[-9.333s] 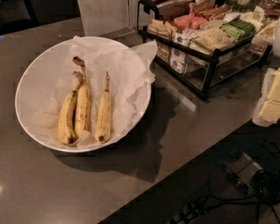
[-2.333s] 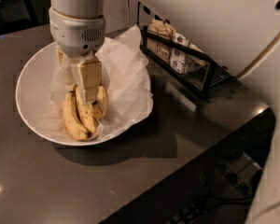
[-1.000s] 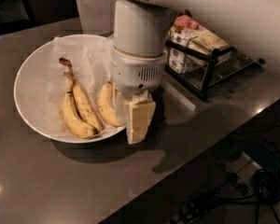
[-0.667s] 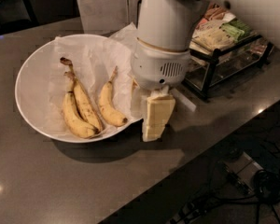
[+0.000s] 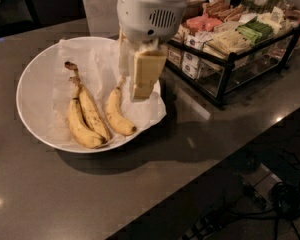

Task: Pick banana from white bowl

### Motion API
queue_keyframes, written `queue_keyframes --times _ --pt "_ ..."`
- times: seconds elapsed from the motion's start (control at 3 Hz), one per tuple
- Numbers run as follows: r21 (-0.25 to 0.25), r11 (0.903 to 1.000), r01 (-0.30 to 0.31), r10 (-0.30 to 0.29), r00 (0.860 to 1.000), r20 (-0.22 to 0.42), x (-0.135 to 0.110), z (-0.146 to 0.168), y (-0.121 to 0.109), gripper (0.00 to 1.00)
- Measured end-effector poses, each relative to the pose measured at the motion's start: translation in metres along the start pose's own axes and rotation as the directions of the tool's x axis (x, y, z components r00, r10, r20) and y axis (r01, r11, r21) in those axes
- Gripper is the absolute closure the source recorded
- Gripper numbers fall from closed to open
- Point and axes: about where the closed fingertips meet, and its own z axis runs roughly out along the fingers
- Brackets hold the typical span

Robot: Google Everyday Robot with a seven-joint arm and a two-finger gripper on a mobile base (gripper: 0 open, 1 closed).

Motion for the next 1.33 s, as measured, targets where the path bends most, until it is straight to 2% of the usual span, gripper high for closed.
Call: queue_keyframes --times 0.33,0.67,1.0,1.33 --pt "0.075 0.9933 0.088 -0.09 0.996 0.018 -0.03 -0.018 -0.047 0.45" --pt "0.049 0.9875 0.15 -0.152 0.987 0.048 -0.039 -0.006 -0.065 0.46" --pt "-0.036 0.979 0.201 -0.197 0.976 0.088 -0.039 0.024 -0.058 0.44" --pt "-0.123 0.9637 0.237 -0.222 0.967 0.125 -0.037 0.053 -0.046 0.45"
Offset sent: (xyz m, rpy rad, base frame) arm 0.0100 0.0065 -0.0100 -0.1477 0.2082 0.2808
